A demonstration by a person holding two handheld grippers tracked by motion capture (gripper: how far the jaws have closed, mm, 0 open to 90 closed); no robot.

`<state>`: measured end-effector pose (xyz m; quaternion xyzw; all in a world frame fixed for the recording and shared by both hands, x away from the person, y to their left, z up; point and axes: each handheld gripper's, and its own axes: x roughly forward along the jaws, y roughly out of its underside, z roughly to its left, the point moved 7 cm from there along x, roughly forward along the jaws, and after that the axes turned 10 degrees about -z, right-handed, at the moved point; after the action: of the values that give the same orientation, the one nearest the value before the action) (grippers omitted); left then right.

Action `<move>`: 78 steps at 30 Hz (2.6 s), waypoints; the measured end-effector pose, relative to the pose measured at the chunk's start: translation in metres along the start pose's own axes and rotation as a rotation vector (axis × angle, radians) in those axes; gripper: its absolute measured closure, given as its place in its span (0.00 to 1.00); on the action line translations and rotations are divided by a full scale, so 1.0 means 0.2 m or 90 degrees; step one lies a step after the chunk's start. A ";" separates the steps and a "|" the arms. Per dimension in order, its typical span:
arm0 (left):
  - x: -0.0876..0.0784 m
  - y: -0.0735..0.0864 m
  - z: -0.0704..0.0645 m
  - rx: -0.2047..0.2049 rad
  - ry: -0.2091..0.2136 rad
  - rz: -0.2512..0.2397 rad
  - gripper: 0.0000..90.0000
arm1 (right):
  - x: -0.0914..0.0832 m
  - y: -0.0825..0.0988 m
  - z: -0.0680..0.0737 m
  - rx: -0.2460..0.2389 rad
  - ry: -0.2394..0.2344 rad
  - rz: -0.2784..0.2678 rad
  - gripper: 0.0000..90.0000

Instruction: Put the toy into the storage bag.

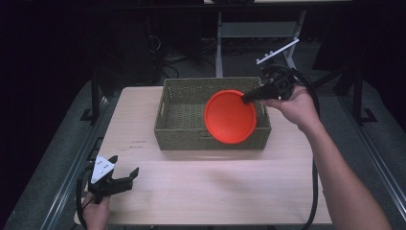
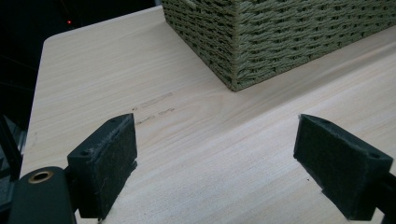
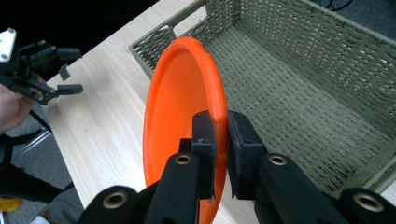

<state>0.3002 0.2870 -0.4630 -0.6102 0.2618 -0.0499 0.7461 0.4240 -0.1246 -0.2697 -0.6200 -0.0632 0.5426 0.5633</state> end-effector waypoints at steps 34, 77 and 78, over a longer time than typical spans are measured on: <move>0.01 -0.01 0.00 -0.009 0.002 -0.009 0.14 | 0.15 -0.13 -0.20 0.058 0.026 -0.004 0.91; 0.00 -0.01 0.01 -0.003 0.003 -0.007 0.14 | 0.38 -0.04 -0.53 0.138 0.102 0.014 0.91; 0.00 -0.01 0.01 -0.004 0.003 -0.006 0.14 | 0.39 -0.03 -0.53 0.136 0.103 0.012 0.91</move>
<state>0.3014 0.2875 -0.4621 -0.6135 0.2606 -0.0541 0.7435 0.5383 -0.1357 -0.3357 -0.5989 0.0468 0.4996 0.6241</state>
